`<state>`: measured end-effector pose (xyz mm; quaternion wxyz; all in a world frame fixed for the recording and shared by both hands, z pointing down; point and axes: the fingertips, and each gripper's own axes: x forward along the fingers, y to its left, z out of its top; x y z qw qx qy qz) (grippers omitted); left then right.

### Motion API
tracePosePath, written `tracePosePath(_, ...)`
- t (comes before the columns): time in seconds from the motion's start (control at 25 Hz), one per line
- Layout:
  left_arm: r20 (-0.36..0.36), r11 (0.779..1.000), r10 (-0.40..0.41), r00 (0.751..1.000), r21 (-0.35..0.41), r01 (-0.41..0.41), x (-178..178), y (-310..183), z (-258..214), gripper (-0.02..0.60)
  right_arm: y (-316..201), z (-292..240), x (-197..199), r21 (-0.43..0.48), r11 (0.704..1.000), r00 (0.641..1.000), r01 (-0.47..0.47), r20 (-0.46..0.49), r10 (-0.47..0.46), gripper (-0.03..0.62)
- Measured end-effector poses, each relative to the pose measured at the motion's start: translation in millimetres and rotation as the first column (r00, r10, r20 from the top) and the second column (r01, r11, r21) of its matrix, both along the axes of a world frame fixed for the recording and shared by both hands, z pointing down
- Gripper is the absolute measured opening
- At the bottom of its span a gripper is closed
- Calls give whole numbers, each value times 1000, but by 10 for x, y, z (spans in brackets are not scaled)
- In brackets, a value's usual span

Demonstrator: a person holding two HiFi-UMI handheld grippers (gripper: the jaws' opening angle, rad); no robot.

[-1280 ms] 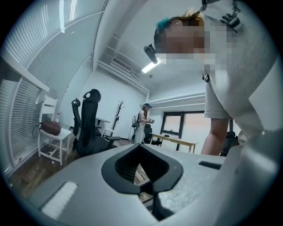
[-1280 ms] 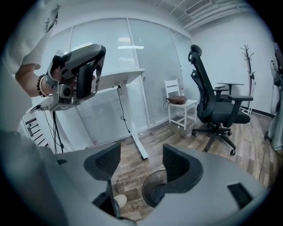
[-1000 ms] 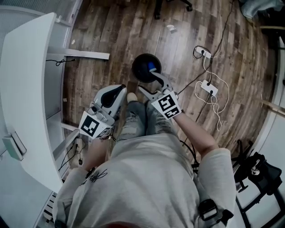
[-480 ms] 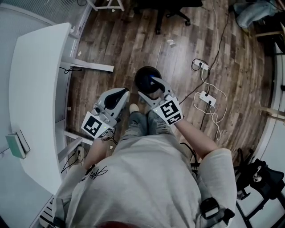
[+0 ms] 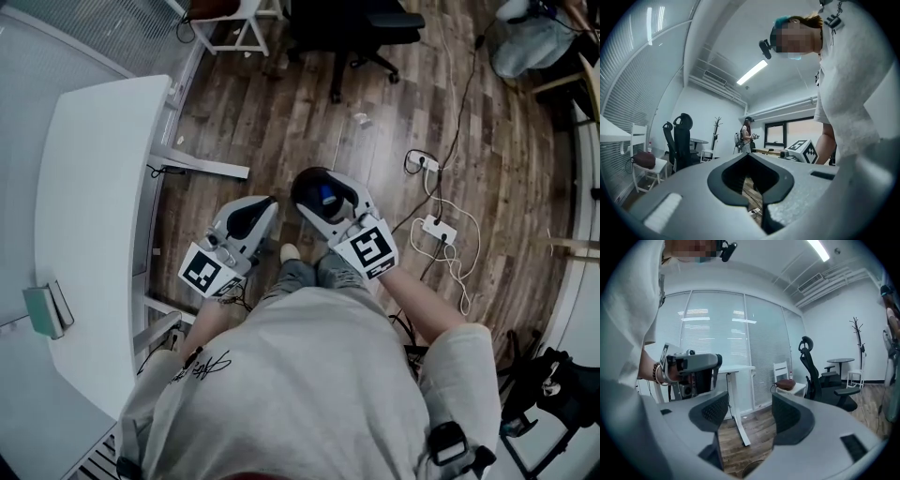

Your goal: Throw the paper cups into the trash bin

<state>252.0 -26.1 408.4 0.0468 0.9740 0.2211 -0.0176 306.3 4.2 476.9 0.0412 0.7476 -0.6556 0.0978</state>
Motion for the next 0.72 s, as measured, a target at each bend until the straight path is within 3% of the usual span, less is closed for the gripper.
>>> tracePosePath(0.4,-41,1000,1,999,23,0,9,-67,-308,-6,42,-633,42,94,995,999,-31,-5,32,291)
tracePosePath(0.52,-55,1000,1,998,0,-1,13,-65,-410,-6,93,-783,56,119,992,999,-37,-25,41,262)
tracePosePath(0.72,-85,999,18,996,32,-15,63,-61,-573,-6,156,-1106,67,180,983,998,-41,-41,49,204)
